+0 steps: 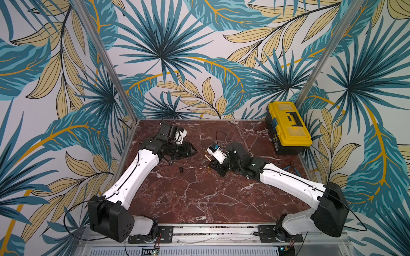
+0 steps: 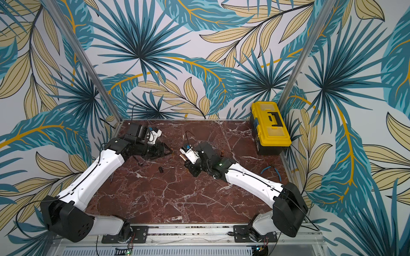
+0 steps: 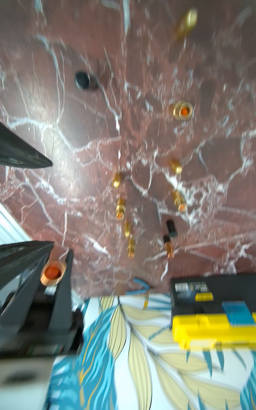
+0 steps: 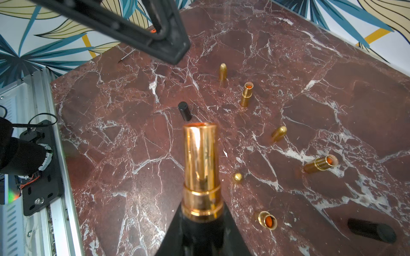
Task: Open the lipstick cap
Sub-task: Place the cover at the center of the board, then place the lipstick at the center of the board.
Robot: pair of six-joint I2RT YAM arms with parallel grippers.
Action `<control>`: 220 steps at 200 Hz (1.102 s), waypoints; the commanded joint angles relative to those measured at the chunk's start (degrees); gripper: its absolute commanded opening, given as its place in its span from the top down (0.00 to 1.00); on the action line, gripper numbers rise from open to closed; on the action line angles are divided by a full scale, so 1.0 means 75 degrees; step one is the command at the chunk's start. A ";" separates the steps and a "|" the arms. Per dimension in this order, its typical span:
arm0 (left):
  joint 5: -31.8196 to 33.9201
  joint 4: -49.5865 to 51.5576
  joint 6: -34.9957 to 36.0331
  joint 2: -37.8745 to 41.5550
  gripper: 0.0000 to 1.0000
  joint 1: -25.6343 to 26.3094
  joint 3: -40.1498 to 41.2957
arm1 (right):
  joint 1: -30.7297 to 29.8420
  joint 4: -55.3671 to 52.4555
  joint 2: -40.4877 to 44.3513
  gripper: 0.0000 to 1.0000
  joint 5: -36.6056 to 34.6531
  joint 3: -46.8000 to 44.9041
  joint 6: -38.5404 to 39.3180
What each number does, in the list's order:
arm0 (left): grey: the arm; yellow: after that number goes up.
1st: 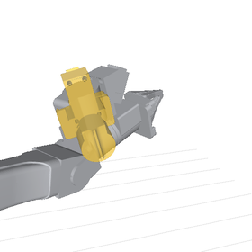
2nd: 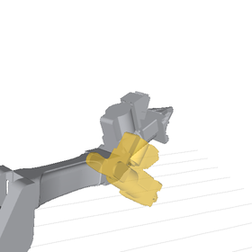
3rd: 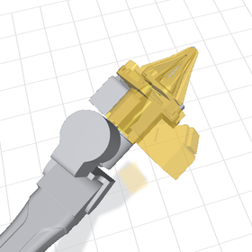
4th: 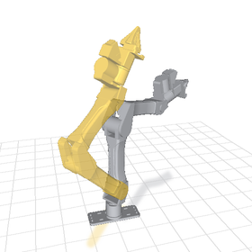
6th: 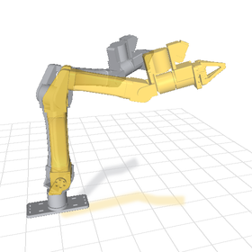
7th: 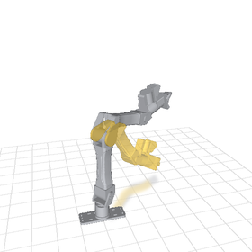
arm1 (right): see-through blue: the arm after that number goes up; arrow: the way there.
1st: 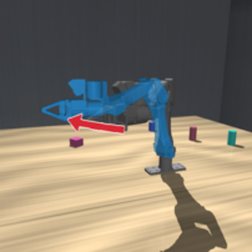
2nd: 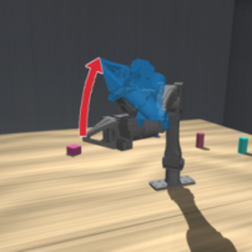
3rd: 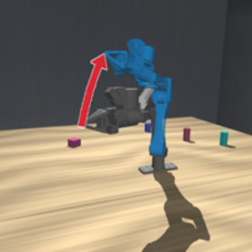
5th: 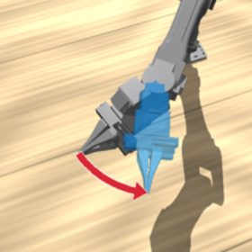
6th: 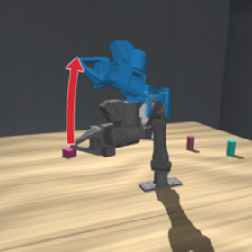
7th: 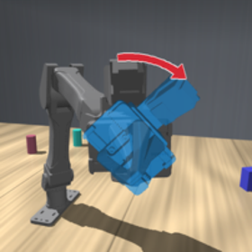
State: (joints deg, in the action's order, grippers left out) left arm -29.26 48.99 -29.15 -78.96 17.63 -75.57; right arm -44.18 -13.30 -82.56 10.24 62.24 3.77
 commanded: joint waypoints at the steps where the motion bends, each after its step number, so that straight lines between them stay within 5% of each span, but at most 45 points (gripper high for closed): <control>1: -0.1156 0.0018 -0.0256 0.0066 0.46 -0.0058 -0.0243 | -0.0003 0.0474 -0.0099 0.86 0.0276 -0.0072 -0.0198; 127: -0.1786 -0.0099 0.0086 -0.0413 0.46 0.0273 -0.0262 | -0.0197 0.0180 -0.0487 0.86 0.0460 0.0526 -0.0113; 220: -0.1779 -0.0097 0.0176 -0.0546 0.68 0.0343 -0.0342 | -0.0203 0.0180 -0.0719 0.86 0.0486 0.0704 -0.0071</control>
State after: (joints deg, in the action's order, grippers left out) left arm -42.44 48.84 -28.77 -82.89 19.97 -76.27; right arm -45.43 -11.90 -86.94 12.99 66.00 2.83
